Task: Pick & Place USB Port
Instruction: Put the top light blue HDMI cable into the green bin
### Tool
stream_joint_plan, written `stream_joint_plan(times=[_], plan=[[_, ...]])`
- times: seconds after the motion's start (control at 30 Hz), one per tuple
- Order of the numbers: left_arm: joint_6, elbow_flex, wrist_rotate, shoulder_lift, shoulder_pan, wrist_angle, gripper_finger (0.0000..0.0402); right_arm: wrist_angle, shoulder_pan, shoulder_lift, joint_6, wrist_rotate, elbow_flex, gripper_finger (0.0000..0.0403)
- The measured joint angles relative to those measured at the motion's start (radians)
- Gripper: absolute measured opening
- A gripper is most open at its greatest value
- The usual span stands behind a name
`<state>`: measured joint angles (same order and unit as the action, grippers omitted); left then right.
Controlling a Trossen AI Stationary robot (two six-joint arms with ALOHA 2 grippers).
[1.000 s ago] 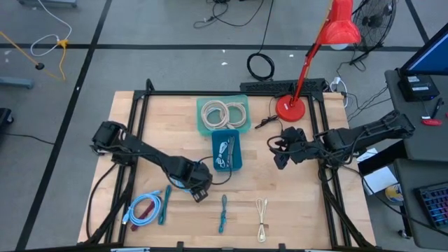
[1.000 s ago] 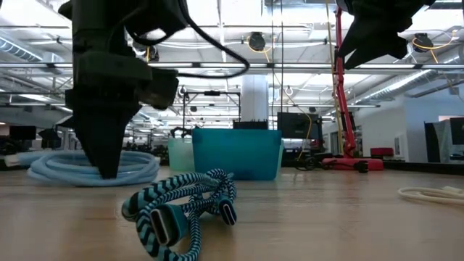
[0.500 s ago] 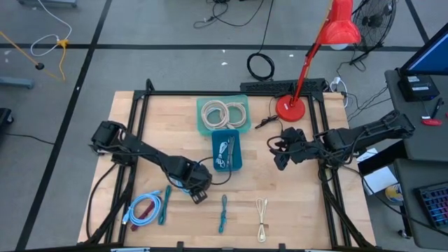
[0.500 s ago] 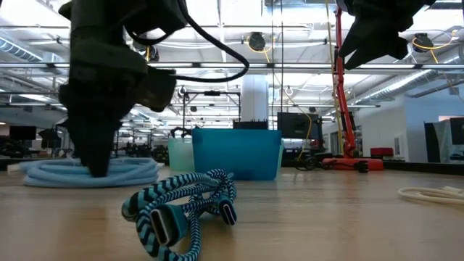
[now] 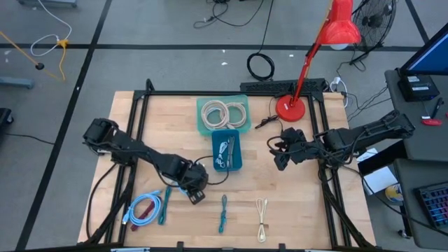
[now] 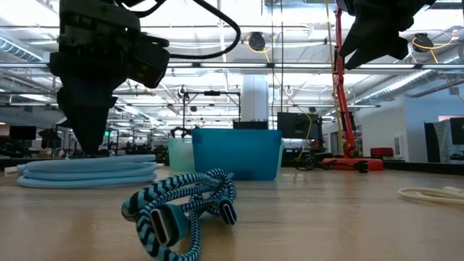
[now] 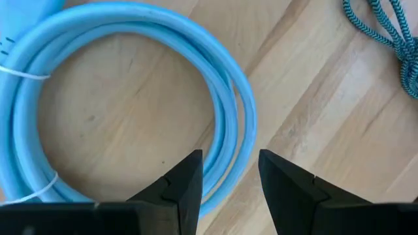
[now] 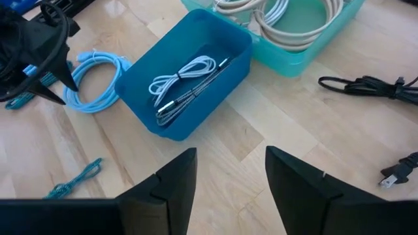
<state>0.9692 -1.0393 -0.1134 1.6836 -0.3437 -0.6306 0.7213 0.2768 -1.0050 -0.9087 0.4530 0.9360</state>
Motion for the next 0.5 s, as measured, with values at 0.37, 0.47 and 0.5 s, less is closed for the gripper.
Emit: stream_joint_plan(times=[0.37,0.47,0.5], plan=[[0.046,-0.002,0.104,0.019,-0.052,0.018,0.0152,0.001,0.000,0.000,0.004,-0.008,0.000,0.0172],[0.035,-0.002,0.100,0.047,-0.055,0.012,0.0152,0.001,-0.001,0.000,0.006,-0.008,0.000,0.0172],[0.028,-0.005,0.094,0.059,-0.055,0.008,0.0152,0.001,-0.003,0.000,0.007,-0.008,0.000,0.0172]])
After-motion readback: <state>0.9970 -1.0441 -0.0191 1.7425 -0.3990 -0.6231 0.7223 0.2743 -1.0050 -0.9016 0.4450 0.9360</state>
